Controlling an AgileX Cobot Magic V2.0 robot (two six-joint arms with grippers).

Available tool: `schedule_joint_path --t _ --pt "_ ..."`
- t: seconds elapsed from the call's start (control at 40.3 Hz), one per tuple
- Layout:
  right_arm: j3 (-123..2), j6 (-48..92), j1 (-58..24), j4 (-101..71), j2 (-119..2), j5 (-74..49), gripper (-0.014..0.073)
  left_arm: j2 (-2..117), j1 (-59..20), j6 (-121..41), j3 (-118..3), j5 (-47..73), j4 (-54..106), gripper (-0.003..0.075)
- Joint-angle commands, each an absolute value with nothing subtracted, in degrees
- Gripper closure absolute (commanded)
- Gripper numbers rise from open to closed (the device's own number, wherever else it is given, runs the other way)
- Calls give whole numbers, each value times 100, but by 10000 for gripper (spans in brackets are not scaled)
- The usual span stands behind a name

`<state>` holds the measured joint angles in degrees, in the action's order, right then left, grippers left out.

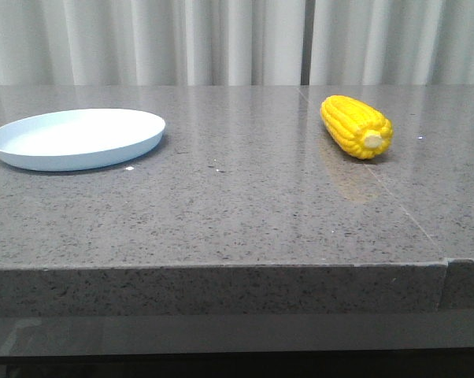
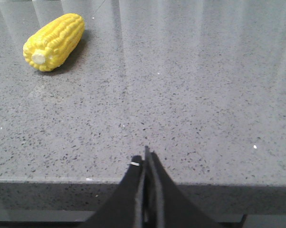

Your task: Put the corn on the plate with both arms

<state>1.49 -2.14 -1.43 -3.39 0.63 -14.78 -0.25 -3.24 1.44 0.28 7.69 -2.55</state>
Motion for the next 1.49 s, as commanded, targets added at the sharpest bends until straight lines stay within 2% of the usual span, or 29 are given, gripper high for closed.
schedule_joint_path --t 0.0,0.595,0.967,1.091,1.215,1.463 --pt "62 -166 -114 -348 132 -1013 715 -128 -317 158 44 253 -200 741" --pt "62 -166 -114 -348 132 -878 715 -128 -317 158 44 186 -200 741" --pt "-197 -171 -114 -403 132 -186 715 -128 -317 169 -188 -1247 -187 741" --pt "-786 -171 -114 -456 127 -391 715 -56 -317 169 -821 -987 -210 741" --pt "-1609 -171 -114 -499 -72 -700 715 372 -317 169 -1635 -173 -226 740" --pt "-3241 -171 -114 -504 -1589 -1735 715 1925 -317 169 -3026 853 -226 740"
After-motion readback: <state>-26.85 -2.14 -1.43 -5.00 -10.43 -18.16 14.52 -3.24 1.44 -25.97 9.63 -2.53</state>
